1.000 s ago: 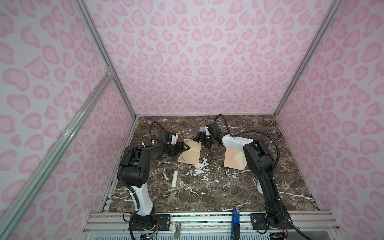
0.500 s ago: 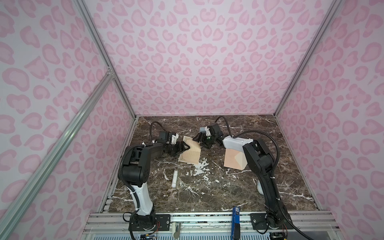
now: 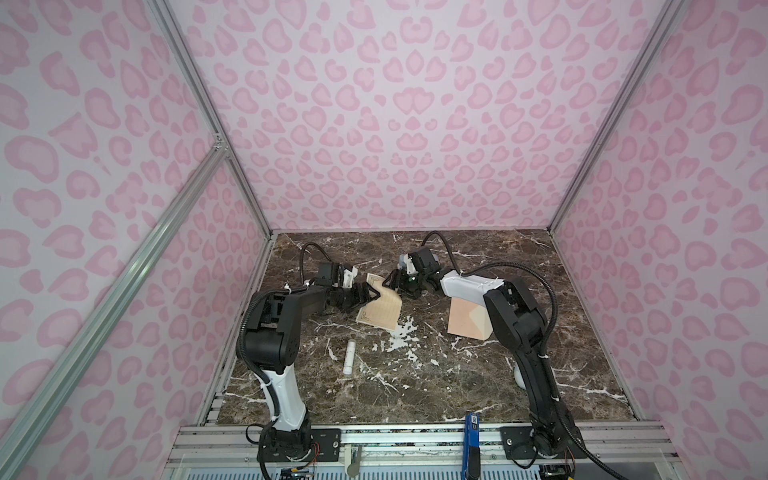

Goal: Place the letter into the envelope and seal it

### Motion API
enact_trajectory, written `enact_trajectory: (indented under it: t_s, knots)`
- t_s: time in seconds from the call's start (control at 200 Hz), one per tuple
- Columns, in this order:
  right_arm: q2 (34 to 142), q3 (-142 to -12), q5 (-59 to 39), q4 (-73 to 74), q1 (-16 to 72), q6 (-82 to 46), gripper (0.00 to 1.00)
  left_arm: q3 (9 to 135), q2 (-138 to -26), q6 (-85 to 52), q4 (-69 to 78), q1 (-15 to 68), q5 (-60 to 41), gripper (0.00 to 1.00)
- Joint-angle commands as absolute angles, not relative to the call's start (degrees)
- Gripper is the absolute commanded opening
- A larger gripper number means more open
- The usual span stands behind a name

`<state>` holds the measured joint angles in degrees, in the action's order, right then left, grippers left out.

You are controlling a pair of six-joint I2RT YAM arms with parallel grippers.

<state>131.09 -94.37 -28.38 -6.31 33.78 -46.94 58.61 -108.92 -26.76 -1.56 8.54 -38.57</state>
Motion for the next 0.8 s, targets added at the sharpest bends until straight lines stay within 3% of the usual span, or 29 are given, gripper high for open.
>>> enact_trajectory:
  t_s: [0.0, 0.355, 0.795]
  knots:
    - [129.87, -94.01, -26.4, -11.85, 33.86, -42.98, 0.74, 58.24, -109.23, -26.97, -7.99, 8.53, -33.83, 0.77]
    - [124.14, -85.62, -25.15, -10.67, 32.56, -45.6, 0.76, 57.92, -109.04, -26.98, -8.18, 8.48, -33.34, 0.76]
    - [125.77, -92.4, -21.15, -19.97, 29.87, -41.8, 0.77, 58.35, -108.96, -26.11, -9.19, 8.44, -34.17, 0.76]
